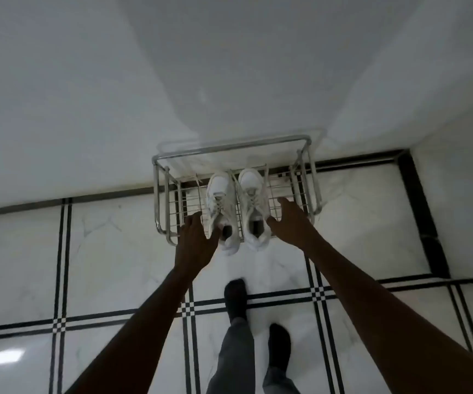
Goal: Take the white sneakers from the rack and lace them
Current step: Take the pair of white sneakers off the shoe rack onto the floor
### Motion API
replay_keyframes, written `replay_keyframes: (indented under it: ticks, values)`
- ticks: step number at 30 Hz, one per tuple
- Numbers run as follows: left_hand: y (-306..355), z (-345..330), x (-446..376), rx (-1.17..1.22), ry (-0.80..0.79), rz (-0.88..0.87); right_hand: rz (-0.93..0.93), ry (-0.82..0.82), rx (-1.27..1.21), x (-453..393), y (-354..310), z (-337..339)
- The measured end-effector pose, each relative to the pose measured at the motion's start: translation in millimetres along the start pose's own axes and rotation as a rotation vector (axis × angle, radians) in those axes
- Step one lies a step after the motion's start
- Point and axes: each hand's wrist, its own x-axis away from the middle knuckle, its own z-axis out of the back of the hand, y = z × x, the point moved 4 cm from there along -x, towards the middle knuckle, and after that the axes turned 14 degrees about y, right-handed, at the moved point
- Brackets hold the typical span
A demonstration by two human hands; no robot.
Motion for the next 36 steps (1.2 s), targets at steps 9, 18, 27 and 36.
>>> replay_keyframes:
  ticks: [9,18,27,36]
  values:
    - [-70,-93,-66,0.268,-0.143,0.292,-0.214,-0.129,-0.117,-80,69,-93]
    - [-77,-107,-54,0.31,-0.077,0.218,-0.061,-0.068,-0.116,-80,76,-109]
    - [-94,-107,37,0.371,0.119,0.021,0.165,0.142,-0.258,18,102,-98]
    - [-164,-161,174,0.322,0.148,0.095,0.139,0.063,-0.162,121,199,-153]
